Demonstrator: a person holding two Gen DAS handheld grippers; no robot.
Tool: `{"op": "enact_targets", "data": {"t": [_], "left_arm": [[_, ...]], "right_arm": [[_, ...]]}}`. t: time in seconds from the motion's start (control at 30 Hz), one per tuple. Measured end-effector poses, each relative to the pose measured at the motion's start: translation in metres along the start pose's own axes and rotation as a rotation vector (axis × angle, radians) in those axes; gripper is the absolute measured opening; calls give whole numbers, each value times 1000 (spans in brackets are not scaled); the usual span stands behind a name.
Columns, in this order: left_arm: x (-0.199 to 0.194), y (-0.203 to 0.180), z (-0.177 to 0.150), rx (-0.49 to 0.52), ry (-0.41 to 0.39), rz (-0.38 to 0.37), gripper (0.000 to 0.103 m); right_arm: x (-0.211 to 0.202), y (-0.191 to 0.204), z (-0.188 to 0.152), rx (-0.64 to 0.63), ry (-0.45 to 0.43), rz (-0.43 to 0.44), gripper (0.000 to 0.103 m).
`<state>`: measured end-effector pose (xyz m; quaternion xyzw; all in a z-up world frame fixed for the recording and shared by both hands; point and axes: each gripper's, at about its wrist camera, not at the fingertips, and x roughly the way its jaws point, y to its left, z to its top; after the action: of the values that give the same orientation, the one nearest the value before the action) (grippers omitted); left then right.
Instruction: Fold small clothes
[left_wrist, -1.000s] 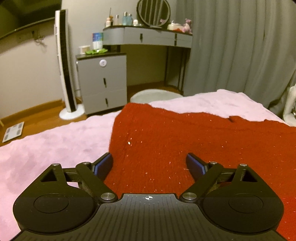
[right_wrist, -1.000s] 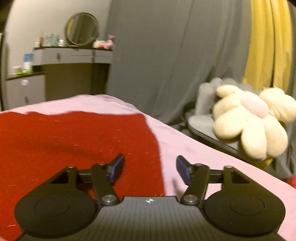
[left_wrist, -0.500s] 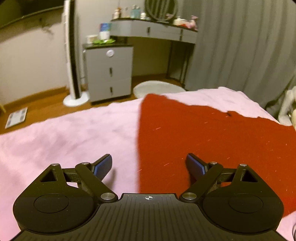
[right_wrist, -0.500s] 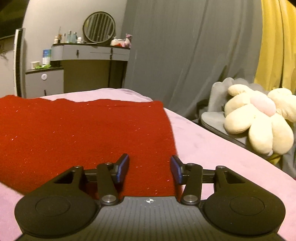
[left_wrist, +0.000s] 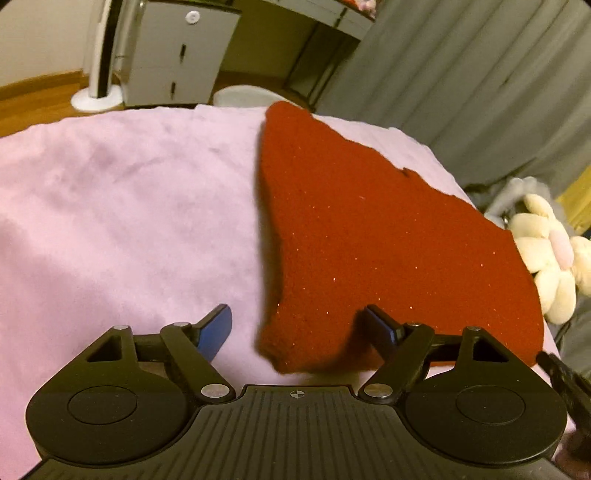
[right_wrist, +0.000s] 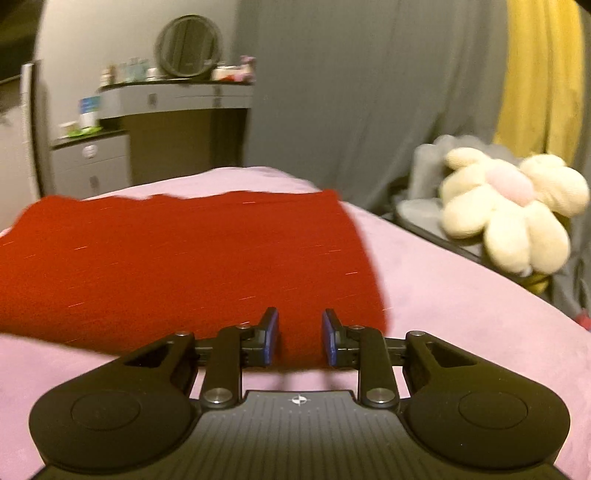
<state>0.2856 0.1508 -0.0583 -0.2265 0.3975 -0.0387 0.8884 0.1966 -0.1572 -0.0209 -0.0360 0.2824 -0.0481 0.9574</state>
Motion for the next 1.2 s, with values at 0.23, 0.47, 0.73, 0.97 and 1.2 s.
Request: {"op": "enact_targets", "data": {"t": [0.23, 0.47, 0.73, 0.97, 1.2], "left_arm": [[-8, 14, -3, -65, 22, -78, 84], [-4, 27, 7, -168, 34, -106, 87], [26, 25, 27, -209, 24, -90, 91], [50, 11, 39, -223, 37, -140, 68], [41, 2, 42, -245, 16, -157, 31]], "right_arm": [[-23, 49, 12, -24, 41, 82, 19], [3, 78, 14, 41, 44, 134, 19], [34, 75, 7, 55, -48, 143, 16], [51, 76, 3, 70, -72, 222, 10], [47, 76, 9, 83, -81, 260, 9]]}}
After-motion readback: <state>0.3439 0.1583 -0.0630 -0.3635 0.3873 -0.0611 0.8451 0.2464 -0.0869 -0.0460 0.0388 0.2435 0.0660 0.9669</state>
